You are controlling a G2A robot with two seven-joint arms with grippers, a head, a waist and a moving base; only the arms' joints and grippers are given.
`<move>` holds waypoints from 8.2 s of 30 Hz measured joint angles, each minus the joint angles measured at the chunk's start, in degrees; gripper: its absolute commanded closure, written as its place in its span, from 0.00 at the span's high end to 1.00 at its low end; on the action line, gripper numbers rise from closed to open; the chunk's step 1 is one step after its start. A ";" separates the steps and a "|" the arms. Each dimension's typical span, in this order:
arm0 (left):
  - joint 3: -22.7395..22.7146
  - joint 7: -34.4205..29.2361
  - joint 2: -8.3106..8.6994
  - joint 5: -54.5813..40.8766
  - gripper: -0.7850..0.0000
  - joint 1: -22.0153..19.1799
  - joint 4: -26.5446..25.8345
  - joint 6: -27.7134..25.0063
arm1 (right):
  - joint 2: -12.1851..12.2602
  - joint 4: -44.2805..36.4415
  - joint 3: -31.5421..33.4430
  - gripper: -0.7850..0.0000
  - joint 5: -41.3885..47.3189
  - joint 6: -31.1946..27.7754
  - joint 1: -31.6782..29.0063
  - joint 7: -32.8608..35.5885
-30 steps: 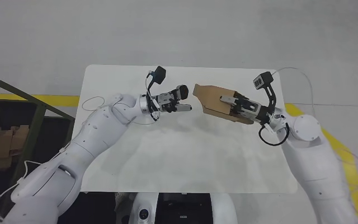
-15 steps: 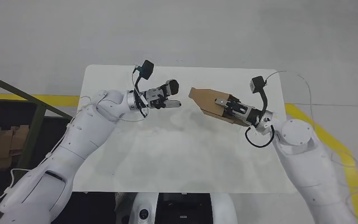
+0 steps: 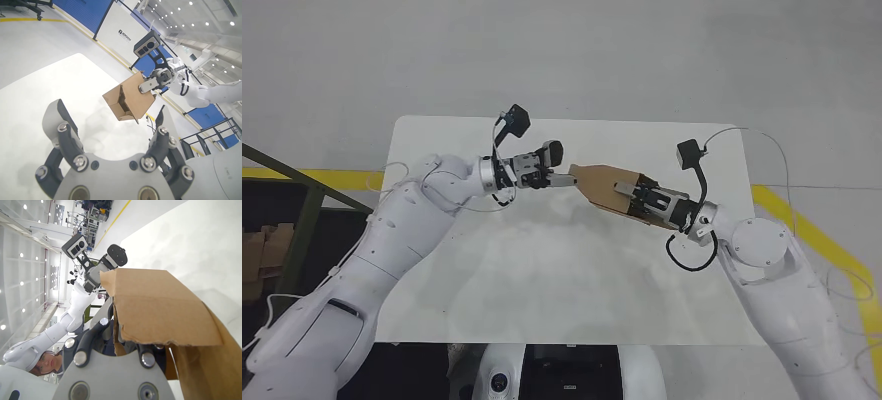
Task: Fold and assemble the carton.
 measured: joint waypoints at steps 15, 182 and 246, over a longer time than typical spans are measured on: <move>0.32 0.32 -1.34 -0.47 1.00 -0.21 3.29 0.23 | 0.27 -4.48 1.50 0.00 0.67 -1.65 -2.11 1.76; -12.23 -3.87 -3.12 0.86 1.00 7.47 -3.71 -9.28 | -2.02 11.19 -7.10 0.00 13.95 -0.66 8.57 15.64; -9.63 56.37 6.31 69.57 1.00 14.70 -1.80 -9.28 | -3.44 13.77 -9.23 1.00 3.20 4.45 4.93 8.08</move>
